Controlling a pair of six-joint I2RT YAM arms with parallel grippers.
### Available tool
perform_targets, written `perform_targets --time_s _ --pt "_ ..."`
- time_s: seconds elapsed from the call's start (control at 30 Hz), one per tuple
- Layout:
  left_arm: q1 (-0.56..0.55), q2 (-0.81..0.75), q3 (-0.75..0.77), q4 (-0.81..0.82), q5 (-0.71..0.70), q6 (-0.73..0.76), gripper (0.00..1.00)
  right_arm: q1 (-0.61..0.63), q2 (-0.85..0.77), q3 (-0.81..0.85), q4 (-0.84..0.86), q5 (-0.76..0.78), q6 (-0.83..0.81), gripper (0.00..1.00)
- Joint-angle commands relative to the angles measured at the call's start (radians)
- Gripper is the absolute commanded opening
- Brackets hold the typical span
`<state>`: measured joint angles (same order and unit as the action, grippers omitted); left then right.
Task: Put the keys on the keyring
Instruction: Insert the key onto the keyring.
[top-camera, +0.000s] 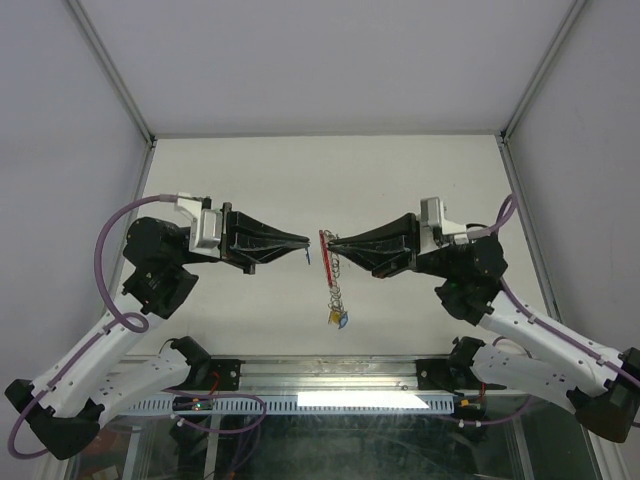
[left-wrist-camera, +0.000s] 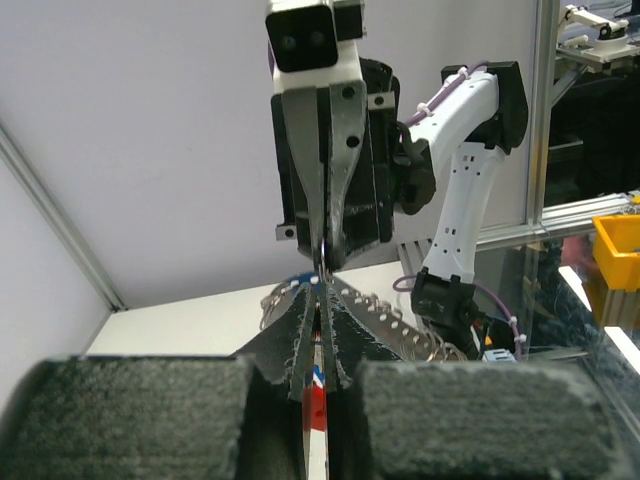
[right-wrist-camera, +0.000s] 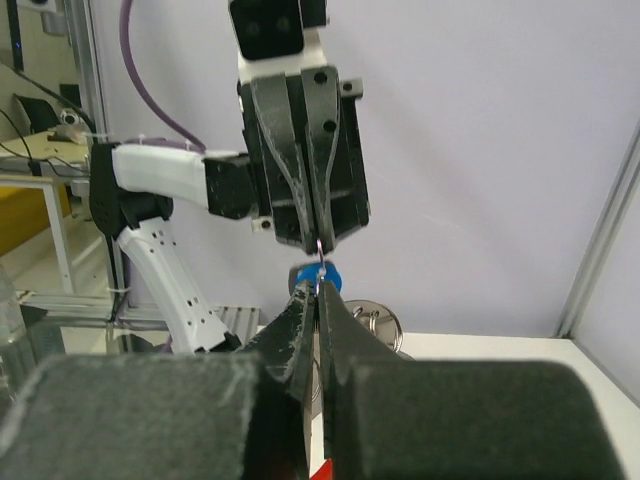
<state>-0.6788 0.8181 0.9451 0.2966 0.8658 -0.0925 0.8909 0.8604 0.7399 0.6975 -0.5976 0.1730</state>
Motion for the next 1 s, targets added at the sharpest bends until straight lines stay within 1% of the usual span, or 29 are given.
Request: perform_targets --time_s 0.0,0.13,0.2,0.37,0.57,0.77,0.97 --pt "0.007 0.005 -0.019 0.154 -0.033 -0.058 0.00 0.005 -0.015 0.102 -0.067 0.026 0.094 0.00" --pt "0.006 0.011 -0.051 0.293 -0.080 -0.132 0.00 0.005 0.012 0.110 0.012 0.022 0.177 0.00" --pt "0.006 0.012 -0.071 0.388 -0.109 -0.169 0.00 0.005 0.045 0.125 0.068 0.012 0.246 0.00" --pt "0.006 0.022 -0.099 0.550 -0.151 -0.239 0.00 0.005 0.111 0.127 0.229 0.021 0.376 0.00" --pt "0.006 0.033 -0.103 0.632 -0.147 -0.280 0.00 0.005 0.139 0.121 0.365 0.064 0.448 0.00" --pt "0.006 0.042 -0.095 0.660 -0.146 -0.299 0.00 0.012 0.169 0.138 0.429 0.045 0.489 0.00" --pt "0.006 0.066 -0.087 0.701 -0.130 -0.332 0.00 0.031 0.197 0.144 0.461 0.063 0.494 0.00"
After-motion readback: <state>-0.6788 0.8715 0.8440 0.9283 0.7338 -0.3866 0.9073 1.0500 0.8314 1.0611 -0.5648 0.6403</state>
